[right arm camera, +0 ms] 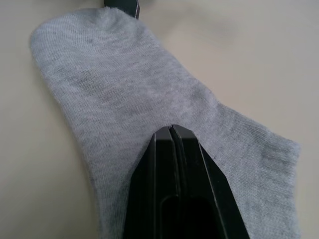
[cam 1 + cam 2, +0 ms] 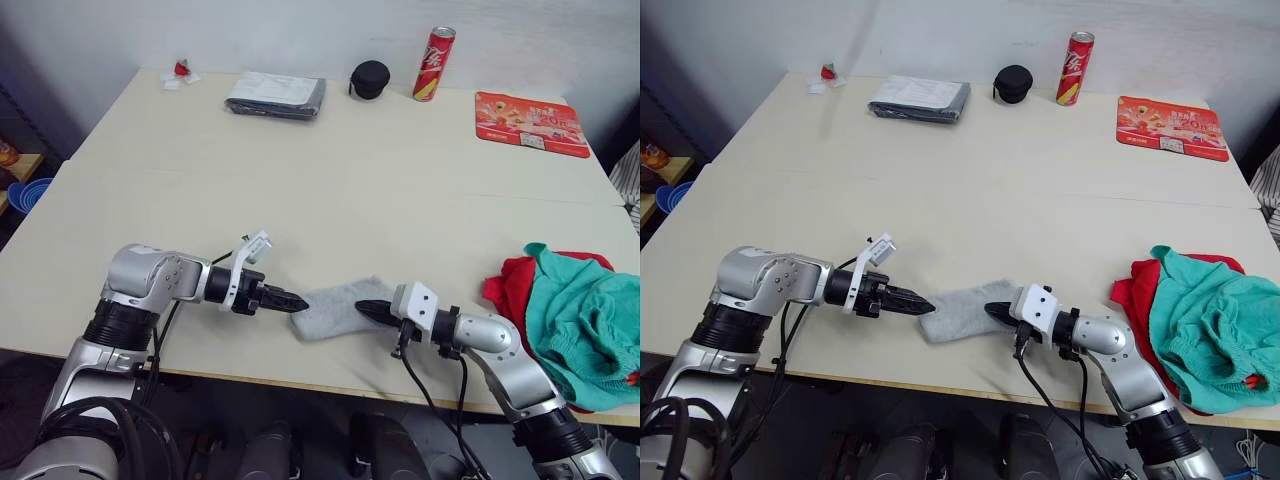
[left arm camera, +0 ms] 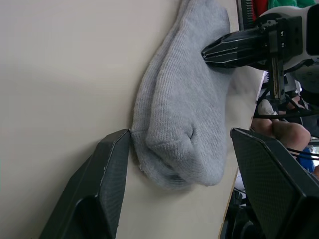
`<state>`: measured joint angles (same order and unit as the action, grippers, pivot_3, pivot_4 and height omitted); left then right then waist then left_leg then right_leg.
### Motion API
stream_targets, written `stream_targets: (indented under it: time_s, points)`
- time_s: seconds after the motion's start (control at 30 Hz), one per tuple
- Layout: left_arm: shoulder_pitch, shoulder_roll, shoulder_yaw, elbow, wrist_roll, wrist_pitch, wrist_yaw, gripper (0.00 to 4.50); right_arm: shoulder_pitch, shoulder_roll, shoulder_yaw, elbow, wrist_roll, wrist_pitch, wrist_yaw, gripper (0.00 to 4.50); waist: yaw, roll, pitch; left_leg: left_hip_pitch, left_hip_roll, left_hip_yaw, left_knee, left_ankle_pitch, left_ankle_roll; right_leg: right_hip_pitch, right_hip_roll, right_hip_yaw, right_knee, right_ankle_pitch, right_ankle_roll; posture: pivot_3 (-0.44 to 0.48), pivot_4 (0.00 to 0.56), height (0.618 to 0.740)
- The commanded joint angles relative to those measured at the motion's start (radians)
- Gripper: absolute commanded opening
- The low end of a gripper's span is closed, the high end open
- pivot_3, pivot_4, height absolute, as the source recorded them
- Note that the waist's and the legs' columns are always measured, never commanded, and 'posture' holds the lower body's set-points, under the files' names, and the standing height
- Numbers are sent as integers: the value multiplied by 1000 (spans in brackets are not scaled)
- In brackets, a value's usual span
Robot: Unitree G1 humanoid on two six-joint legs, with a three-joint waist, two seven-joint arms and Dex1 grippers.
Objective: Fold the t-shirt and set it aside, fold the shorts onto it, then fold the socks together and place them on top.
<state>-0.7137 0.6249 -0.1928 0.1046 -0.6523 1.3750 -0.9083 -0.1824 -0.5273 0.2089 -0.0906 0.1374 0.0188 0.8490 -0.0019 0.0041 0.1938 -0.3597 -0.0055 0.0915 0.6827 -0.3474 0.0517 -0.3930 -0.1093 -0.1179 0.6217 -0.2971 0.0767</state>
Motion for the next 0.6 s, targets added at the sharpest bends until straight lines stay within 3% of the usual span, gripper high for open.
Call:
stream_targets:
  time_s: [0.03, 0.37, 0.6]
  points:
    - [7, -44, -20, 16, 13, 9, 25, 2954, 21, 9, 12, -1, -11, 7, -4, 0, 0, 0, 0, 0, 0, 0, 0, 0, 0, 0, 0, 0, 0, 0, 0, 0, 150, 740]
    - [-22, -96, 94, 35, -24, 11, 32, 29, 32, 21, 20, -8, -17, 18, -23, 0, 0, -1, 0, 0, 0, 0, 0, 0, 0, 0, 0, 0, 0, 0, 0, 0, 150, 740]
    - [-126, -104, 75, -23, -67, 45, -14, 29, 36, 21, 26, -1, -28, 37, -38, 0, 1, -1, 0, 0, 0, 0, 0, 1, -1, 0, 0, 0, 0, 0, 0, 0, 150, 740]
